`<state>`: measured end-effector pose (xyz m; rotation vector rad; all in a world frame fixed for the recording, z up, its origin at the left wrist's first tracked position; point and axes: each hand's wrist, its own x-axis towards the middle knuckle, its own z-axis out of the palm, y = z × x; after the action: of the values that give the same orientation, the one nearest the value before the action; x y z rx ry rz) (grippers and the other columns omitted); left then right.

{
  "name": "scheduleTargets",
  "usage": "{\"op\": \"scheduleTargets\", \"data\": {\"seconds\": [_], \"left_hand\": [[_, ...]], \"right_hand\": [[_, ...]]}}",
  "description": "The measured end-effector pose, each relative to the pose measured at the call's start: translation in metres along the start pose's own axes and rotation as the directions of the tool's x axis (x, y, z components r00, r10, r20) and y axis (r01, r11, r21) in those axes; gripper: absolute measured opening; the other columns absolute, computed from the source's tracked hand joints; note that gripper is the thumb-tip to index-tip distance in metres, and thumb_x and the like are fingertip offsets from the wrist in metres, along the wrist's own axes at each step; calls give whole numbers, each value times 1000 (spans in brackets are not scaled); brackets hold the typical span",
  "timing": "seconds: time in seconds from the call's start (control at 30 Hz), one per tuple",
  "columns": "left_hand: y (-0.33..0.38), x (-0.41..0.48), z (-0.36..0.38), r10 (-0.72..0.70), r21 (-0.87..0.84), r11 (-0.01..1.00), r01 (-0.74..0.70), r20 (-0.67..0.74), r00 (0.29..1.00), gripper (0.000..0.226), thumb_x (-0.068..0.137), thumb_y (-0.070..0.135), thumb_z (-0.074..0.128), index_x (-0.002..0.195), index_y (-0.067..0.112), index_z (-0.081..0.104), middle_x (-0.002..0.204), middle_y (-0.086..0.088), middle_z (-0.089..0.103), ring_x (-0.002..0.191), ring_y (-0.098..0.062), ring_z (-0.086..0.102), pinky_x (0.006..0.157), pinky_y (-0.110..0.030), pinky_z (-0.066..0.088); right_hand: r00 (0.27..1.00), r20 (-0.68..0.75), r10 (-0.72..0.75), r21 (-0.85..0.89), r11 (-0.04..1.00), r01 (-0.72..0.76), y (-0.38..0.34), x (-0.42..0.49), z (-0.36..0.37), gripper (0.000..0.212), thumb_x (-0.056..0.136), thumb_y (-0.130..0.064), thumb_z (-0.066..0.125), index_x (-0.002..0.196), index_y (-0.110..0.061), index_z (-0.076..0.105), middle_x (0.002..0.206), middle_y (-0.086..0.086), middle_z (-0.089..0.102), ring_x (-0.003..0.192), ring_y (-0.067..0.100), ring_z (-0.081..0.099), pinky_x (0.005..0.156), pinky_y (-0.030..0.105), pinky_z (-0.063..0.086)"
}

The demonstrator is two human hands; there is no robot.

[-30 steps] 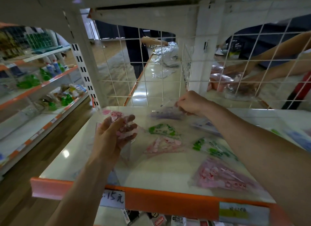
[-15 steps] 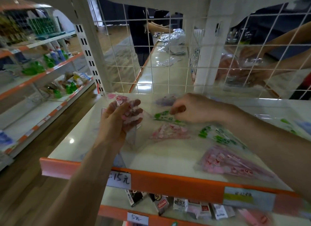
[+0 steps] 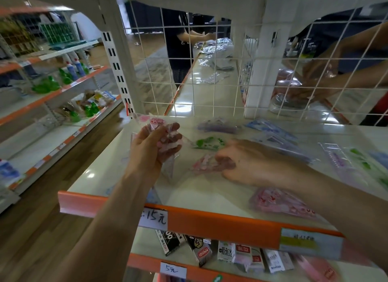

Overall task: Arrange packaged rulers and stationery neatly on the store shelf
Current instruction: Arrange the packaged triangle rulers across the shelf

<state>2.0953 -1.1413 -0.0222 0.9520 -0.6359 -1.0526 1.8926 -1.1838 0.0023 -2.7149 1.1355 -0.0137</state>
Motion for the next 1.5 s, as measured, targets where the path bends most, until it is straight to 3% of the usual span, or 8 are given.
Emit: {"op": "scheduleTargets", "data": {"seconds": [0.2, 0.37, 0.53, 0.67, 0.87, 1.17, 1.3, 1.5], "left_hand": [[0, 2, -1, -1, -5, 1000, 1, 5, 1000, 24, 95, 12, 50, 119, 7, 51, 95, -8, 72, 72, -16, 68, 55, -26, 55], [-1, 3, -1, 1, 11, 1000, 0, -8, 1000, 25, 96, 13, 50, 120, 6, 51, 97, -8, 72, 73, -16, 68, 56, -26, 55], [-2, 3, -1, 5, 12, 1000, -5, 3, 1000, 11, 96, 12, 49, 103, 11, 57, 92, -6, 73, 72, -16, 67, 56, -26, 56], [-2, 3, -2, 12, 1, 1000, -12, 2, 1000, 10, 96, 12, 48, 102, 13, 57, 92, -6, 73, 72, -16, 68, 56, -26, 56], [-3, 5, -3, 19, 17, 1000, -20, 25, 1000, 11, 97, 12, 47, 101, 11, 57, 93, -7, 72, 72, -17, 67, 56, -26, 55], [-3, 5, -5, -20, -19, 1000, 20, 31, 999, 11, 95, 12, 52, 103, 11, 59, 101, -11, 70, 78, -19, 67, 60, -29, 55], [1, 3, -3, -48, -72, 996, 51, 51, 998, 9, 93, 11, 53, 97, 13, 61, 100, -10, 71, 80, -20, 68, 67, -32, 58], [4, 3, -3, -91, -109, 989, 98, 62, 994, 17, 94, 12, 52, 107, 6, 61, 102, -11, 69, 82, -18, 68, 62, -29, 55]], "right_hand": [[999, 23, -22, 26, 999, 21, -10, -4, 6, 32, 90, -29, 55, 123, -32, 57, 116, -6, 49, 96, 12, 49, 76, 26, 40], [999, 32, -39, 5, 999, 39, -13, 12, -8, 51, 83, -47, 59, 129, -27, 51, 132, -1, 46, 120, 20, 46, 96, 40, 44], [990, 60, -127, -61, 990, 130, -22, 23, 5, 34, 88, -42, 54, 112, -19, 60, 110, 2, 54, 106, 19, 49, 80, 31, 42], [980, 113, -165, -23, 985, 169, -19, 12, 1, 40, 90, -44, 52, 124, -24, 55, 115, 0, 49, 110, 17, 46, 87, 32, 43], [996, 81, 42, -23, 999, -40, 13, 46, -27, 52, 91, -39, 56, 140, -28, 42, 148, 2, 34, 132, 22, 37, 106, 32, 34], [991, 108, 77, -52, 996, -71, 12, 60, -17, 47, 94, -31, 52, 140, -29, 43, 145, 3, 37, 127, 20, 42, 96, 26, 35], [983, -181, 18, 355, 934, 48, -1, 56, -18, 27, 96, -27, 50, 119, -19, 62, 118, -1, 61, 105, 13, 57, 88, 27, 44], [993, -109, 43, 712, 701, 48, -26, 56, -13, 8, 90, -21, 62, 86, -16, 68, 74, -2, 69, 60, 2, 64, 56, 18, 51]]}}
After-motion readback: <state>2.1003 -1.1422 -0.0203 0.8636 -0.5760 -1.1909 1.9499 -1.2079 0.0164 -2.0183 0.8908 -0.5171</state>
